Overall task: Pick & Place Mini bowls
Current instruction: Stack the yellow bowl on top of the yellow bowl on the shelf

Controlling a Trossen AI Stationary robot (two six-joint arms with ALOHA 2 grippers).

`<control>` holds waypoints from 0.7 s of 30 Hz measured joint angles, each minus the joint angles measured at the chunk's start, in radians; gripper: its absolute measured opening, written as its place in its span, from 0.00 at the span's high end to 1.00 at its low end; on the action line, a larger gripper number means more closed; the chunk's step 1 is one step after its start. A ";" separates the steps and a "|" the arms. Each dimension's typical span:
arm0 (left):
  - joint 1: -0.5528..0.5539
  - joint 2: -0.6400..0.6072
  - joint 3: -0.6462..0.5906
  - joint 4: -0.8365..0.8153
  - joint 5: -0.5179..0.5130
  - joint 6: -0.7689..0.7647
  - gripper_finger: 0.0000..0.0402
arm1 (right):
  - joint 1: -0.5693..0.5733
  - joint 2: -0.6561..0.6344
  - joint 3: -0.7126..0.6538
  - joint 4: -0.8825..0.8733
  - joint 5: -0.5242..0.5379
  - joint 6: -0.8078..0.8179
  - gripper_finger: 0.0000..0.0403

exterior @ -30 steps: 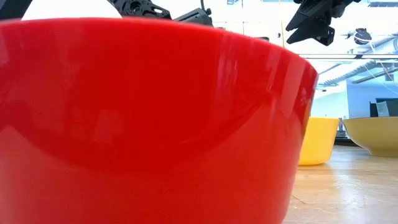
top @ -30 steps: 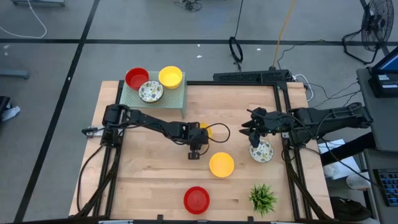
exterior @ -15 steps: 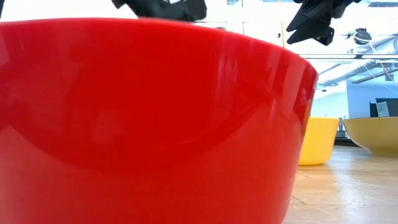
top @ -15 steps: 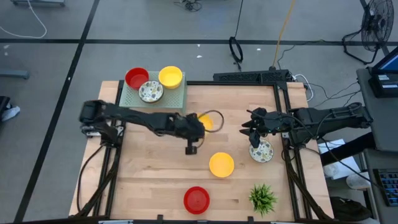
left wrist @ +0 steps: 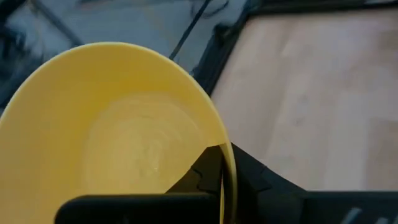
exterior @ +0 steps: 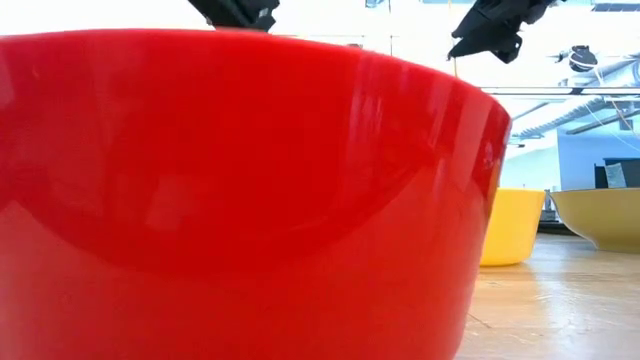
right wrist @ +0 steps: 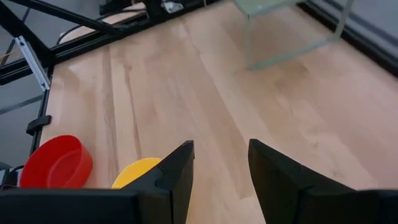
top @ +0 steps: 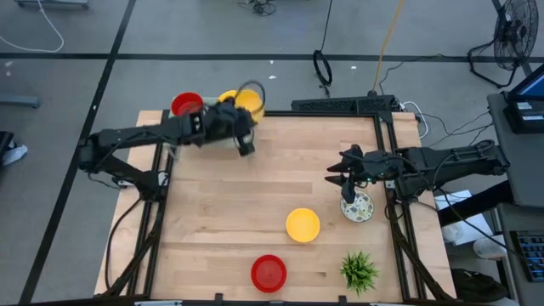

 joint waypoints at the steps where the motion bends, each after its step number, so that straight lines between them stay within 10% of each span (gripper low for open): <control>1: 0.034 0.007 0.000 -0.016 0.008 -0.003 0.97 | 0.000 0.000 0.000 0.008 0.000 -0.018 0.65; 21: 0.348 0.077 -0.002 -0.088 0.182 -0.002 0.95 | 0.000 0.000 0.000 0.042 -0.103 -0.126 0.65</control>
